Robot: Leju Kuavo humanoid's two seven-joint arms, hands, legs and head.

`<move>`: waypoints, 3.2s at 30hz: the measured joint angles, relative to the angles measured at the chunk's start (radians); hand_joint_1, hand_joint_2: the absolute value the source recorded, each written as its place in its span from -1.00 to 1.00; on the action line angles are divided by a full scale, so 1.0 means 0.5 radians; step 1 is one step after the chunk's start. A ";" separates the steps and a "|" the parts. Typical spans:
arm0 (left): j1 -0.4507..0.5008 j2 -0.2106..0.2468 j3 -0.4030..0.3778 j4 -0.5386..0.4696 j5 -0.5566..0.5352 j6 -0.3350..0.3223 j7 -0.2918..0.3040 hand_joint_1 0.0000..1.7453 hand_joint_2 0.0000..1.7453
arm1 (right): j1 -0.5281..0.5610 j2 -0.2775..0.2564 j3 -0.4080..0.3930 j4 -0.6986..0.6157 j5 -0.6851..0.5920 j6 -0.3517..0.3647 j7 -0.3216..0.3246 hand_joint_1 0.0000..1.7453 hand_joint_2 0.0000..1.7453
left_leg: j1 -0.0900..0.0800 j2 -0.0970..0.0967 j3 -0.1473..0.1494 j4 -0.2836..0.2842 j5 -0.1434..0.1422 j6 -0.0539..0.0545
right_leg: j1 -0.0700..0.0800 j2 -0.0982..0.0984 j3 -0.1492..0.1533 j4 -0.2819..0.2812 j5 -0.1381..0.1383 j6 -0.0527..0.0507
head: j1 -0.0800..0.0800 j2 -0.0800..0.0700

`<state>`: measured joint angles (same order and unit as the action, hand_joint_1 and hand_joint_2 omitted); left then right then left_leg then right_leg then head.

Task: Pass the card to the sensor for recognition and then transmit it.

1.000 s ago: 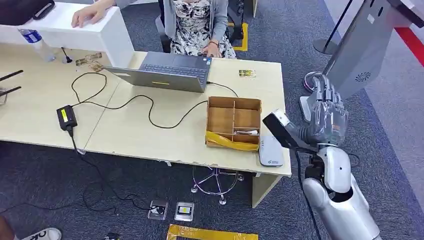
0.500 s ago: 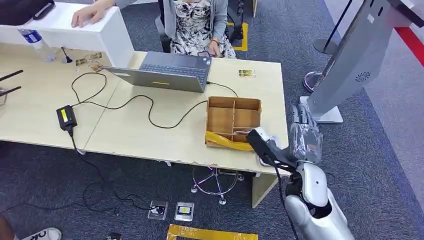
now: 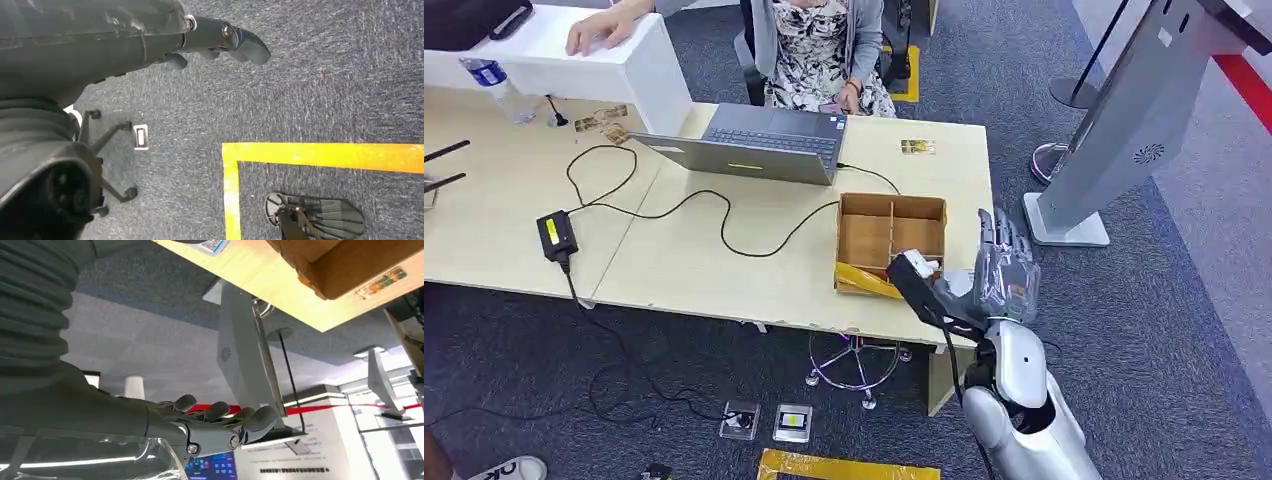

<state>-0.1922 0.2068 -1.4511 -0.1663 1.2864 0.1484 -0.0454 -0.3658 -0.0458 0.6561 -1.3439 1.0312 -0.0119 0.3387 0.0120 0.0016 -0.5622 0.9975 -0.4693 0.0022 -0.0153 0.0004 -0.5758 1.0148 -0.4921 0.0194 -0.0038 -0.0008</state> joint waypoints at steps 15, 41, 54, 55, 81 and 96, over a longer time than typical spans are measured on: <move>-0.002 0.005 0.000 0.000 -0.032 -0.002 0.001 -1.00 -1.00 | -0.107 0.090 -0.005 0.474 -0.031 -0.178 -0.101 -1.00 1.00 | 0.000 0.000 -0.001 0.000 0.000 0.000 | 0.000 -0.001 0.000 0.000 0.000 0.000 | 0.002 0.000; -0.060 0.005 -0.001 0.000 -0.105 -0.041 0.002 -1.00 -1.00 | -0.184 0.326 -0.005 0.827 -0.075 -0.221 -0.142 -1.00 1.00 | 0.000 0.000 -0.001 0.000 0.000 0.000 | 0.000 0.000 0.000 0.000 0.000 0.000 | 0.001 0.000; -0.078 0.005 -0.001 0.000 -0.096 -0.043 0.017 -1.00 -1.00 | -0.311 0.421 -0.005 1.132 -0.102 -0.364 -0.253 -1.00 1.00 | 0.000 0.000 -0.001 0.000 0.000 0.000 | 0.000 0.000 -0.001 0.000 0.000 0.000 | 0.002 0.000; -0.078 0.006 -0.001 0.000 -0.094 -0.043 0.019 -1.00 -1.00 | -0.318 0.423 -0.005 1.154 -0.102 -0.365 -0.259 -1.00 1.00 | 0.000 0.000 -0.001 0.000 0.000 0.000 | 0.000 0.000 -0.001 0.000 0.000 0.000 | 0.001 0.000; -0.070 0.015 -0.002 0.000 -0.119 -0.053 0.043 -1.00 -1.00 | -0.465 0.404 -0.040 1.504 -0.124 -0.487 -0.376 1.00 1.00 | 0.000 0.000 0.000 0.000 0.000 0.000 | 0.000 0.000 -0.001 0.000 0.000 0.000 | 0.001 0.000; -0.081 0.016 -0.020 0.000 -0.149 -0.066 0.043 -1.00 -1.00 | -0.465 0.394 -0.067 1.507 -0.171 -0.483 -0.388 -1.00 1.00 | 0.000 0.000 0.000 0.000 0.000 0.000 | 0.000 0.001 -0.001 0.000 0.000 0.000 | 0.001 0.000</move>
<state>-0.2325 0.2148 -1.4611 -0.1663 1.2119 0.1156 -0.0237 -0.5982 0.1515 0.6226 -0.5901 0.9457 -0.2533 0.1446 0.0120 0.0017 -0.5622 0.9977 -0.4693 0.0022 -0.0153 0.0007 -0.5764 1.0149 -0.4921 0.0194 -0.0034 -0.0008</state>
